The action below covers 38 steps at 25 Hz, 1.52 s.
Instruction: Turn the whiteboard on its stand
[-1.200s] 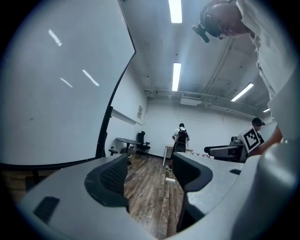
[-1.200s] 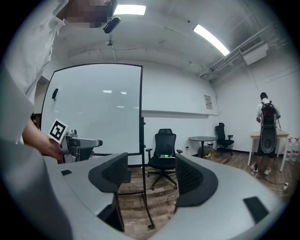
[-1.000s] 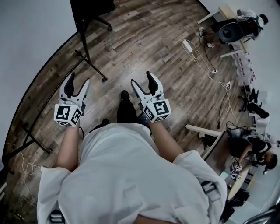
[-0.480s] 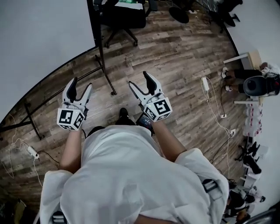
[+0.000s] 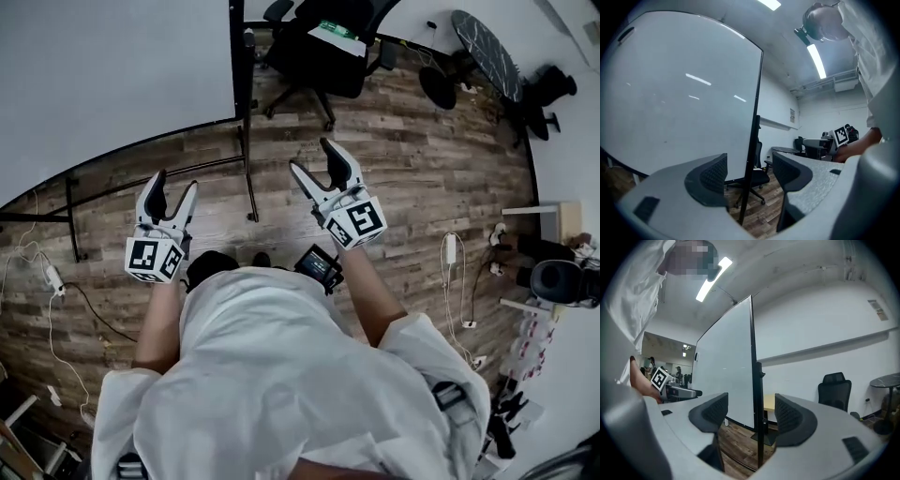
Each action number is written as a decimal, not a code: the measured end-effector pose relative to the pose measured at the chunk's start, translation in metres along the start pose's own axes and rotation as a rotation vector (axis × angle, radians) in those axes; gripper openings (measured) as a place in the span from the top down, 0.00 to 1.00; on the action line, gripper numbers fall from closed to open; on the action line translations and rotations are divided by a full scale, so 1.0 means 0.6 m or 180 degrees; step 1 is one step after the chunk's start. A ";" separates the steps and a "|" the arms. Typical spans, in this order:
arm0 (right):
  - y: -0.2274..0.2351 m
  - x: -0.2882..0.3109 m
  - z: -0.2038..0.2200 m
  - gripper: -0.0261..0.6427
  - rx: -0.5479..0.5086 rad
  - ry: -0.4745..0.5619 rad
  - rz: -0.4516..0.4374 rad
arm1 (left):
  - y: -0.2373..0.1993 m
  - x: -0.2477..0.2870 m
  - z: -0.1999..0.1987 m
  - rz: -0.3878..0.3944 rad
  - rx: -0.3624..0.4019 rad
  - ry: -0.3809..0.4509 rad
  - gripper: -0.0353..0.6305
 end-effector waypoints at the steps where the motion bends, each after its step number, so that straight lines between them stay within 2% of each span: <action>1: 0.007 0.015 -0.001 0.50 -0.0007 0.0003 -0.0071 | -0.007 -0.001 0.005 -0.0060 -0.0005 0.0004 0.52; 4: 0.019 0.061 -0.006 0.50 -0.0021 -0.0029 -0.0274 | -0.032 -0.005 0.009 -0.0217 -0.0042 0.0011 0.52; 8: 0.032 0.134 -0.024 0.50 -0.0207 -0.0176 -0.0649 | -0.072 -0.002 0.011 -0.0382 -0.0078 0.0068 0.52; 13: 0.037 0.210 -0.051 0.50 -0.0084 -0.0227 -0.0926 | -0.123 -0.006 0.023 -0.0426 -0.0041 0.0008 0.52; 18: 0.028 0.273 -0.063 0.50 -0.0035 -0.0330 -0.1215 | -0.162 0.001 0.011 -0.0401 -0.0019 0.0083 0.52; 22: 0.041 0.316 -0.061 0.51 0.0030 -0.0377 -0.1242 | -0.182 0.009 0.005 -0.0368 -0.0042 0.0144 0.52; 24: 0.055 0.323 -0.054 0.62 0.0082 -0.0388 -0.1189 | -0.185 0.009 0.008 -0.0339 -0.0068 0.0145 0.52; 26: 0.070 0.327 -0.042 0.51 0.0210 -0.0432 -0.1149 | -0.188 0.007 0.014 -0.0314 -0.0086 0.0141 0.52; 30: 0.084 0.336 -0.022 0.49 0.0217 -0.0563 -0.1156 | -0.191 0.000 0.024 -0.0295 -0.0104 0.0087 0.52; 38: 0.079 0.375 -0.011 0.47 0.0097 -0.0755 -0.1703 | -0.161 -0.032 0.000 -0.0607 -0.0037 0.0132 0.52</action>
Point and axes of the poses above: the fingertips, and each gripper's own axes: x forward along the fingers, y to its right, z out of its underside, the point moved 6 cm from there along -x, backward along the fingers, and after that the axes turned 10 degrees about x, right-handed, at the moved point
